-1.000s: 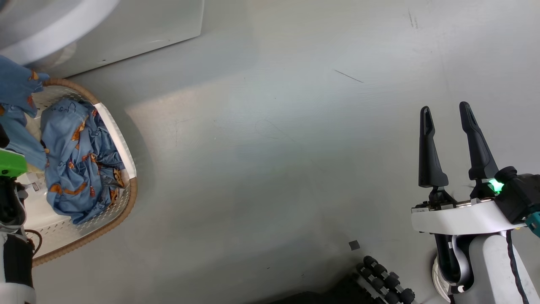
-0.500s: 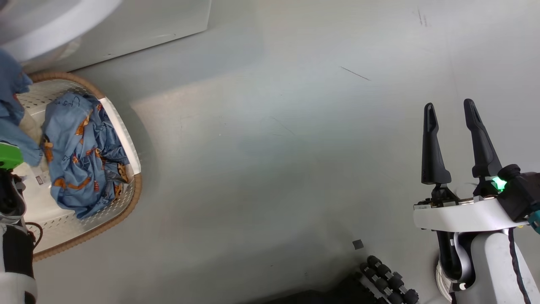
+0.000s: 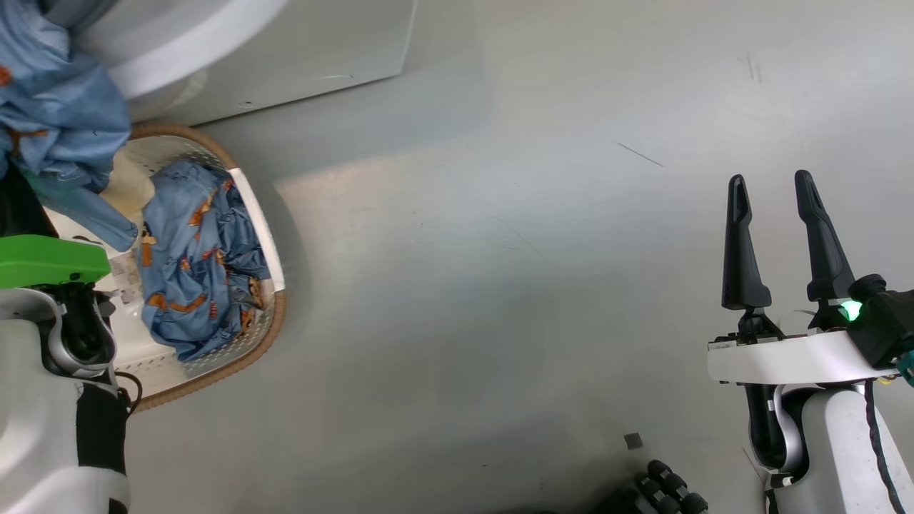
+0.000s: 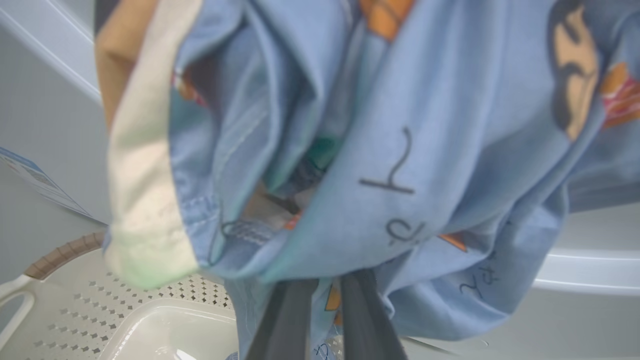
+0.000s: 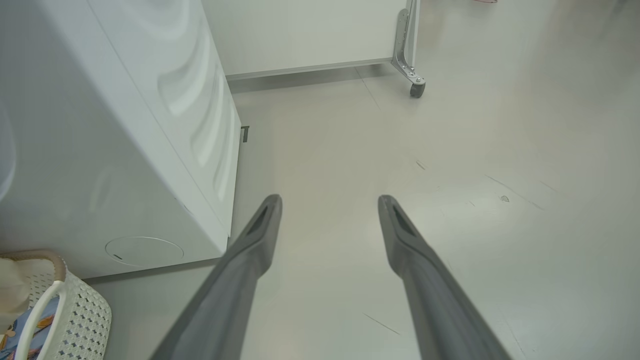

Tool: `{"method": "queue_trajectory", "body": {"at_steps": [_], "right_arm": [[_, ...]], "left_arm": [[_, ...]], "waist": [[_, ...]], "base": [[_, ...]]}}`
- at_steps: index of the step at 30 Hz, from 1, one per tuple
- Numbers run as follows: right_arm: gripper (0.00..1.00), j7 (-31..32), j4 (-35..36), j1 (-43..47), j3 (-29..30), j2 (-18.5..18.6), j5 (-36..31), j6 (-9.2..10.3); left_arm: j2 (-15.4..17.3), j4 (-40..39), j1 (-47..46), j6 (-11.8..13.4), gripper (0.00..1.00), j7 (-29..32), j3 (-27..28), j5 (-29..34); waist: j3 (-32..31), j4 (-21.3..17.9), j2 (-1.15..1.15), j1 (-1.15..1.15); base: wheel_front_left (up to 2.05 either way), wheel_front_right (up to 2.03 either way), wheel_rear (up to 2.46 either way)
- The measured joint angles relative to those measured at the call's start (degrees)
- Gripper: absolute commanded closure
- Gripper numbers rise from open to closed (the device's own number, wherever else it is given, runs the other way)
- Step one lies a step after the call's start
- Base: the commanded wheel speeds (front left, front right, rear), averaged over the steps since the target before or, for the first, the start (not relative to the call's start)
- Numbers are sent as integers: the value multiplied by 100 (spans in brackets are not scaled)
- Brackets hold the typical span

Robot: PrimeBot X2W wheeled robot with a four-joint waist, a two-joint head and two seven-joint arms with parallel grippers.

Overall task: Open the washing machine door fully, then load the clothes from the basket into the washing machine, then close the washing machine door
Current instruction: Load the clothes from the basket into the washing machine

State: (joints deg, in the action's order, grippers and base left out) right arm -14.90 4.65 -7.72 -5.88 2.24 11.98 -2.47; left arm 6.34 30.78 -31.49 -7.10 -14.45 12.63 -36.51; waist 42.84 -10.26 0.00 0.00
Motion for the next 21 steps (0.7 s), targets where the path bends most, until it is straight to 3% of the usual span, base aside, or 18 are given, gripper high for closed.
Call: {"method": "queue_trajectory", "body": {"at_steps": [8, 12, 18, 21], "right_arm": [[0, 0, -160, 4, 58, 3, 0, -49], [0, 0, -232, 22, 32, 7, 4, -83], [0, 0, -294, 32, -149, 9, 127, -103], [0, 0, -341, 47, -288, 5, 229, -153]], "left_arm": [[-108, -949, 281, 0, 100, -1, 242, 169], [-221, -1424, 380, 0, 100, -5, 82, 168], [-155, -2092, 336, 0, 100, -9, -203, 172], [27, -2140, 214, 0, 100, -8, -265, 278]], "waist": [[-299, 274, 0, 0], [-472, 365, 0, 0], [-685, 382, 0, 0], [-720, 292, 0, 0]], "base": [[0, 0, 0], [0, 0, 0], [0, 0, 0], [0, 0, 0]]}}
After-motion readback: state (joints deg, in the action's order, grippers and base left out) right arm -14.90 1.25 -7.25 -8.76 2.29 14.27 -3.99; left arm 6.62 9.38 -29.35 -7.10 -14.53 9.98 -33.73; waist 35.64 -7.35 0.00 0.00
